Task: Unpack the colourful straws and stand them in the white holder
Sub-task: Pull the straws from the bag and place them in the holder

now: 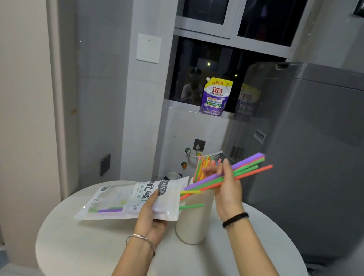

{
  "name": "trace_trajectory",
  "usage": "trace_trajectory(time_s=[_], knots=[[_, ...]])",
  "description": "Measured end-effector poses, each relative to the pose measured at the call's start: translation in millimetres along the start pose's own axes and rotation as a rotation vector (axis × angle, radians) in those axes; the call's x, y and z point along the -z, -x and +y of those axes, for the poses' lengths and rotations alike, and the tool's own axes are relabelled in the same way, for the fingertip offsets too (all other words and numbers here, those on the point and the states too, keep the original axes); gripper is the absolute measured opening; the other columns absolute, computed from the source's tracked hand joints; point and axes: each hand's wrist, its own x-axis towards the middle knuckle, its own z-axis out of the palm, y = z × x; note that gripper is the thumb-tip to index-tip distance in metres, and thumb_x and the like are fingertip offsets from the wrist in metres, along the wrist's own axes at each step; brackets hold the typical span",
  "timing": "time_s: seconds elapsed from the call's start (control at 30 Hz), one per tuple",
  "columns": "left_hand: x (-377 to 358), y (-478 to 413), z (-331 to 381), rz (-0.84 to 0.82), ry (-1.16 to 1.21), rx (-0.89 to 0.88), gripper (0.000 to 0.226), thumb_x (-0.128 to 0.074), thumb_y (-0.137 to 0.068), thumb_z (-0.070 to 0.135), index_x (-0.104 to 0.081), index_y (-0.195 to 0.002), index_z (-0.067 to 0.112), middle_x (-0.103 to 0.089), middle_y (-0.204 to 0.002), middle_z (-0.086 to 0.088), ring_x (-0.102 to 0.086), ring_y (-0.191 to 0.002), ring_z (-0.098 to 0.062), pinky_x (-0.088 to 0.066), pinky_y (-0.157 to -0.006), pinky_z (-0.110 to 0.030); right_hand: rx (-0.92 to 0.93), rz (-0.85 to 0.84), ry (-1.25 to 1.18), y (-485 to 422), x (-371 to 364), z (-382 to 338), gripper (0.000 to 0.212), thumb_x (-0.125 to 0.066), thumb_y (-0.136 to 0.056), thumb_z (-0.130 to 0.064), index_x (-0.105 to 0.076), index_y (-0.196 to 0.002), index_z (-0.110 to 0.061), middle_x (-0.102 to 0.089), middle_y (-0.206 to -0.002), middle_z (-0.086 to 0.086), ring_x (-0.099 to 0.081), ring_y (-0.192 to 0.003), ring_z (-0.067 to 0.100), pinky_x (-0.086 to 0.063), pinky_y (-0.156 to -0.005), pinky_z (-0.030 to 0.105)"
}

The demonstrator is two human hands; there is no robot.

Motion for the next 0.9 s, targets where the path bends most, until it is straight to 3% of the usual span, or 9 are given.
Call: trace_trajectory(time_s=[0.1, 0.2, 0.33, 0.53, 0.67, 0.83, 0.9], knots=[[1.9, -2.4, 2.9, 0.036, -0.006, -0.011, 0.008, -0.056, -0.091, 0.011, -0.061, -0.097, 0.013, -0.075, -0.067, -0.001, -0.071, -0.057, -0.012, -0.055, -0.044, -0.026, 0.012, 0.009, -0.215, -18.0, -2.5, -30.5, 0.049, -0.045, -0.097, -0.026, -0.028, -0.052, -0.018, -0.031, -0.035, -0.008, -0.035, -0.031, 0.008, -0.037, -0.037, 0.017], [5.5, -5.2, 6.5, 0.065, -0.003, -0.009, 0.007, -0.056, -0.091, 0.012, -0.061, -0.097, 0.014, -0.074, -0.065, 0.001, -0.070, -0.064, -0.011, -0.055, -0.047, -0.022, 0.034, 0.001, -0.219, -34.6, -3.7, -58.8, 0.049, -0.046, -0.096, -0.028, -0.026, -0.052, -0.018, -0.024, -0.032, -0.008, -0.022, -0.027, 0.004, -0.021, -0.029, 0.016], [7.9, -7.7, 9.5, 0.083, 0.000, -0.017, 0.006, -0.057, -0.091, 0.012, -0.061, -0.096, 0.015, -0.074, -0.064, 0.002, -0.065, -0.078, -0.013, -0.053, -0.064, -0.028, 0.091, -0.006, -0.147, -52.0, -12.7, -80.2, 0.049, -0.047, -0.096, -0.029, -0.027, -0.052, -0.018, -0.025, -0.032, -0.009, -0.023, -0.027, 0.004, -0.020, -0.030, 0.016], [7.7, -7.8, 8.7, 0.092, 0.011, -0.021, 0.006, -0.058, -0.091, 0.012, -0.061, -0.096, 0.014, -0.074, -0.065, 0.001, -0.067, -0.075, -0.013, -0.056, -0.046, -0.023, 0.162, 0.042, -0.007, -66.2, -26.6, -77.6, 0.047, -0.050, -0.094, -0.033, -0.033, -0.053, -0.017, -0.029, -0.034, -0.009, -0.026, -0.029, 0.005, -0.025, -0.031, 0.017], [6.7, -9.1, 7.7, 0.097, 0.018, -0.034, 0.023, -0.059, -0.090, 0.011, -0.058, -0.113, 0.013, -0.074, -0.082, -0.002, -0.064, -0.081, -0.014, -0.057, -0.047, -0.025, 0.167, 0.070, 0.026, -74.6, -32.4, -61.8, 0.042, -0.051, -0.093, -0.038, -0.033, -0.061, -0.018, -0.031, -0.036, -0.009, -0.027, -0.030, 0.004, -0.027, -0.031, 0.016], [6.7, -9.7, 8.3, 0.081, 0.009, -0.051, 0.024, -0.059, -0.089, 0.011, -0.059, -0.113, 0.014, -0.075, -0.069, 0.001, -0.067, -0.080, -0.016, -0.057, -0.048, -0.026, 0.184, 0.104, 0.050, -84.6, -33.7, -54.9, 0.040, -0.052, -0.092, -0.041, -0.035, -0.063, -0.018, -0.034, -0.036, -0.009, -0.030, -0.030, 0.003, -0.029, -0.031, 0.016], [6.5, -8.9, 8.5, 0.068, 0.014, -0.053, 0.021, -0.059, -0.089, 0.010, -0.060, -0.110, 0.013, -0.075, -0.069, 0.000, -0.072, -0.068, -0.014, -0.056, -0.046, -0.026, 0.213, 0.100, 0.069, -87.1, -34.8, -57.7, 0.040, -0.052, -0.092, -0.040, -0.036, -0.062, -0.019, -0.034, -0.035, -0.009, -0.030, -0.030, 0.003, -0.029, -0.032, 0.015]])
